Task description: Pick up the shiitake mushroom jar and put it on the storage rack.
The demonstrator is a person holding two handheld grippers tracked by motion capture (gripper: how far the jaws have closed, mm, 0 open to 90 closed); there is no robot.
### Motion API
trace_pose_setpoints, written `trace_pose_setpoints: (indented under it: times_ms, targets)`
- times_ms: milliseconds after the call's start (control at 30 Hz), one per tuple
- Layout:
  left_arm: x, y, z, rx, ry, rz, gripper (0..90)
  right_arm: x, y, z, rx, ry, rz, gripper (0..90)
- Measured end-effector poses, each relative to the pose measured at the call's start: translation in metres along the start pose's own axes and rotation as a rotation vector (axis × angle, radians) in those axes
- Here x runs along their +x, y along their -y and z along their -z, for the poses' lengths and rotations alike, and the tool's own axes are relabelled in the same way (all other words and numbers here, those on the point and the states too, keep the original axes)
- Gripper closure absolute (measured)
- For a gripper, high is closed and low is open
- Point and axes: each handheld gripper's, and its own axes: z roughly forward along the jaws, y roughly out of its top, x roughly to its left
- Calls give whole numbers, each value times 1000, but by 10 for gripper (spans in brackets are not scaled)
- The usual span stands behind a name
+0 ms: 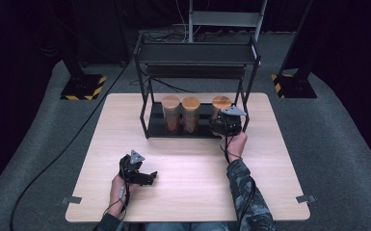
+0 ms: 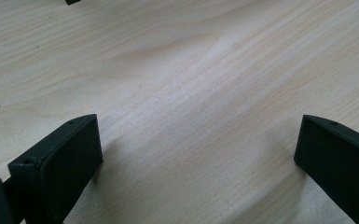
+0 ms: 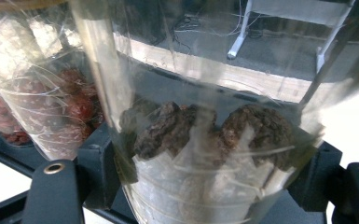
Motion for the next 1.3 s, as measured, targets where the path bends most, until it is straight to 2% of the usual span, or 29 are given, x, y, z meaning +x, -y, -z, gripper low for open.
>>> trace_pose_setpoints:
  times_ms: [667, 1300]
  targets:
    - [0, 0, 0, 0, 0, 0, 1, -2, 4, -14, 18, 24, 11, 248]
    - [0, 0, 0, 0, 0, 0, 1, 1, 7, -25, 26, 26, 13, 248]
